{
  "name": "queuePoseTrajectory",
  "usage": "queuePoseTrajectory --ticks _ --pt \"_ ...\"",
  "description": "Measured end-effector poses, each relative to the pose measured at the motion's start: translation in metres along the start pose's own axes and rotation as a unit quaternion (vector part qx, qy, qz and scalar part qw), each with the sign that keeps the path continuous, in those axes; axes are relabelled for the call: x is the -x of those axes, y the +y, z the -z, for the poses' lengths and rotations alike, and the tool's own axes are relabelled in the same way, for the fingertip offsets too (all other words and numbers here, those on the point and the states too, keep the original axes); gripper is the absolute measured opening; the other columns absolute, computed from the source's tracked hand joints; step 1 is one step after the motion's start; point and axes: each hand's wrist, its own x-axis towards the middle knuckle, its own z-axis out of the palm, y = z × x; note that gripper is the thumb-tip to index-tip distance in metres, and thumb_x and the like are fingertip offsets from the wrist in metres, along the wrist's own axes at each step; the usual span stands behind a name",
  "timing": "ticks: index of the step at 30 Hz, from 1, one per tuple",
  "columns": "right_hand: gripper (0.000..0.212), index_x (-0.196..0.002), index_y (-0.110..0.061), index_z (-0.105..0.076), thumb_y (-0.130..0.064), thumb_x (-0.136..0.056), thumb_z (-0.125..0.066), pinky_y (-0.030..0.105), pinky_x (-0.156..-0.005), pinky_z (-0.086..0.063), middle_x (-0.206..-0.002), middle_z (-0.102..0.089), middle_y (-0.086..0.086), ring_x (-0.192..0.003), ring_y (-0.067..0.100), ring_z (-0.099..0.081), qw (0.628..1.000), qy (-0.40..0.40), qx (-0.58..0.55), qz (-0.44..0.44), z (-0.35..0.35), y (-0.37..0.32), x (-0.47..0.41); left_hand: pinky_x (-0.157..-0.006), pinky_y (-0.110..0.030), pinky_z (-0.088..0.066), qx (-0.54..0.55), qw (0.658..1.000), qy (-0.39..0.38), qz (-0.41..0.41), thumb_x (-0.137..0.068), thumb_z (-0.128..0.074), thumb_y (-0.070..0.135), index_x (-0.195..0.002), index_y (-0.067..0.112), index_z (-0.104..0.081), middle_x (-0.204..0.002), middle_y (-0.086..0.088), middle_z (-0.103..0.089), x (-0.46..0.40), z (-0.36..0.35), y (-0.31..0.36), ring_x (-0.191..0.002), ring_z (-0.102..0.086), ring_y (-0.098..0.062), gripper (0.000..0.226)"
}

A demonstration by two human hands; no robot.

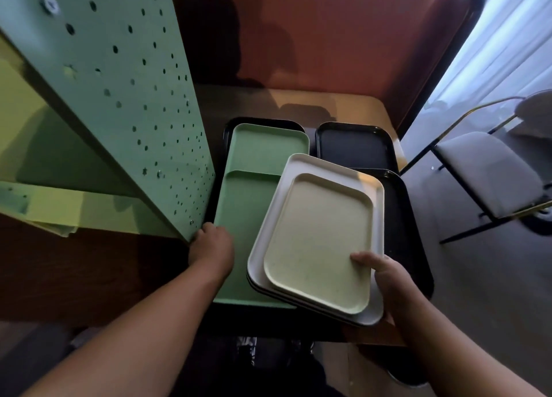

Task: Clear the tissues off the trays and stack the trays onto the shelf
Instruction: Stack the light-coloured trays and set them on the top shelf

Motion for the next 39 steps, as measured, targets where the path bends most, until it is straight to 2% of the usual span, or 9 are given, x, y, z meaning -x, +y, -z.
queuePoseTrajectory --ticks 10,14,18,21,26,31,35,37,39 --pt "0.052 -0.118 0.003 -0.069 -0.008 -0.068 -0.079 0.049 -0.077 -0.062 -0.106 -0.077 0.026 -0.087 0.043 -0.075 0.999 -0.029 0.017 0.007 -0.007 -0.023 -0.010 -0.069 -0.037 -0.042 0.231 0.969 0.080 0.043 -0.087 -0.057 -0.001 -0.112 0.005 -0.043 -0.121 -0.021 -0.051 0.002 0.029 -0.003 -0.086 -0.055 -0.033 0.030" --pt "0.056 -0.119 0.001 -0.067 -0.008 -0.065 -0.079 0.049 -0.071 -0.063 -0.105 -0.077 0.025 -0.081 0.040 -0.075 0.999 -0.051 0.009 -0.003 -0.010 -0.029 -0.011 -0.083 -0.038 -0.043 0.299 0.945 0.119 0.055 -0.093 -0.050 0.005 -0.136 0.004 -0.046 -0.134 -0.022 -0.045 0.009 0.052 0.003 -0.101 -0.057 -0.039 0.043" --pt "0.068 -0.123 -0.001 -0.068 -0.012 -0.058 -0.085 0.066 -0.090 -0.057 -0.117 -0.073 0.029 -0.101 0.050 -0.072 0.998 -0.064 0.009 -0.004 -0.018 -0.034 -0.013 -0.100 -0.041 -0.042 0.326 0.938 0.119 0.007 -0.101 -0.042 0.013 -0.146 0.005 -0.044 -0.141 -0.023 -0.043 0.012 0.082 -0.001 -0.117 -0.054 -0.038 0.046" --pt "0.072 -0.123 -0.003 -0.068 -0.017 -0.055 -0.086 0.072 -0.095 -0.052 -0.120 -0.072 0.030 -0.112 0.056 -0.066 0.998 -0.069 0.011 0.001 -0.026 -0.038 -0.012 -0.095 -0.037 -0.043 0.370 0.922 0.115 -0.019 -0.104 -0.043 0.018 -0.144 0.009 -0.046 -0.136 -0.017 -0.056 0.015 0.102 -0.006 -0.115 -0.057 -0.032 0.041" --pt "0.057 -0.119 -0.005 -0.071 -0.015 -0.063 -0.080 0.074 -0.094 -0.051 -0.118 -0.073 0.030 -0.110 0.055 -0.067 0.996 -0.086 -0.005 0.012 -0.032 -0.050 -0.011 -0.087 -0.042 -0.054 0.519 0.851 0.083 0.008 -0.103 -0.046 0.014 -0.135 0.005 -0.054 -0.109 -0.015 -0.069 0.009 0.117 -0.012 -0.087 -0.065 -0.029 0.034" --pt "0.044 -0.121 -0.007 -0.069 -0.009 -0.077 -0.075 0.077 -0.095 -0.048 -0.119 -0.072 0.031 -0.114 0.058 -0.063 0.995 -0.081 -0.002 0.051 -0.027 -0.071 -0.011 -0.094 -0.051 -0.055 0.666 0.745 0.022 0.029 -0.104 -0.046 0.009 -0.132 0.006 -0.056 -0.111 -0.019 -0.071 0.008 0.113 -0.007 -0.101 -0.069 -0.035 0.030" --pt "0.035 -0.123 -0.005 -0.067 -0.004 -0.088 -0.065 0.074 -0.096 -0.049 -0.120 -0.071 0.032 -0.113 0.056 -0.065 0.995 -0.091 0.006 0.052 -0.024 -0.080 -0.012 -0.087 -0.049 -0.058 0.689 0.724 -0.012 0.020 -0.103 -0.051 0.017 -0.123 0.009 -0.065 -0.106 -0.018 -0.075 0.015 0.106 0.019 -0.097 -0.071 -0.037 0.026" --pt "0.035 -0.124 -0.006 -0.067 -0.004 -0.089 -0.062 0.071 -0.098 -0.050 -0.122 -0.069 0.033 -0.107 0.051 -0.068 0.994 -0.097 -0.008 0.048 -0.028 -0.081 -0.012 -0.080 -0.039 -0.061 0.709 0.704 -0.021 0.035 -0.103 -0.052 0.025 -0.111 0.009 -0.072 -0.100 -0.013 -0.077 0.022 0.103 0.030 -0.092 -0.073 -0.031 0.026" --pt "0.039 -0.125 -0.005 -0.066 -0.003 -0.086 -0.060 0.063 -0.096 -0.054 -0.125 -0.068 0.034 -0.101 0.046 -0.068 0.993 -0.101 -0.030 0.049 -0.030 -0.081 -0.014 -0.055 -0.019 -0.056 0.716 0.696 -0.027 0.044 -0.105 -0.046 0.035 -0.094 0.009 -0.073 -0.077 -0.003 -0.077 0.029 0.106 0.039 -0.066 -0.072 -0.012 0.039"
